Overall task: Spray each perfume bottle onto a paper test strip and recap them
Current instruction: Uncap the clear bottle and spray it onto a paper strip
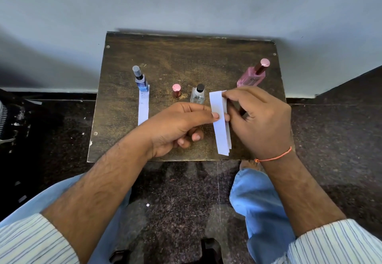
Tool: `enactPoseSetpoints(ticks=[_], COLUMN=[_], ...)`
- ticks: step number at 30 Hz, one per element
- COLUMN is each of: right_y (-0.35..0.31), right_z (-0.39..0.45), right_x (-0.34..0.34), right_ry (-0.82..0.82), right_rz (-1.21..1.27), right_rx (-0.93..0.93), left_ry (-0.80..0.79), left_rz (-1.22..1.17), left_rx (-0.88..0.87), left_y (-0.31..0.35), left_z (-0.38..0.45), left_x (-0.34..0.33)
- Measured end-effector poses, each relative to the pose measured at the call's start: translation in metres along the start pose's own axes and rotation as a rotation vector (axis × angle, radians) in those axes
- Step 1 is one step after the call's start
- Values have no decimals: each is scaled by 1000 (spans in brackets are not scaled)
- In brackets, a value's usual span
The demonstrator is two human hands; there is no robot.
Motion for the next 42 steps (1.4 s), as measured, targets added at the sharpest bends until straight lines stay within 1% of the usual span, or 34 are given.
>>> enactPoseSetpoints(ticks=[4, 7, 10, 16, 20, 23, 27, 30, 34, 37, 42], right_y=[-2, 0, 15, 33, 34, 45, 75, 102, 141, 161, 166], right_z=[-1, 2, 5, -3, -8, -13, -20, -27, -42, -48, -46], right_x=[-4, -5, -10, -32, -40, -43, -31, -18, -3, 8, 21], right_ry=[-21, -44, -97, -299, -401, -410, -298, -304, -324, -320, -290], right_rz=[14, 80, 238, 575, 692, 756, 849, 730, 484, 313, 201], right_rx=[22, 8, -133, -373, -452, -563, -789, -885, -983, -1005, -978], left_ry=[32, 49, 69, 102, 107, 106, 91, 86, 93, 81, 76], left_rz=[21, 33, 80, 189, 219, 230, 297, 331, 340, 306, 282], left_rx=[12, 14, -10, -27, -26, -36, -54, -74, -107, -122, -105], left_y=[-3, -3, -1, -2, -1, -1, -1, -1, 3, 4, 1], left_z=[2, 2, 2, 4, 3, 4, 4, 6, 7, 6, 6], left_x=[5, 8, 10, 14, 12, 11, 11, 12, 8, 6, 7])
Point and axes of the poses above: each hand's wrist, its own z-axis towards the middle knuckle, its own x-axis out of the back of the hand, y = z × x, the point moved 10 cm from there along z, towards the middle knuckle, and after that the axes turned 1 degree about z, right-handed, at the moved point
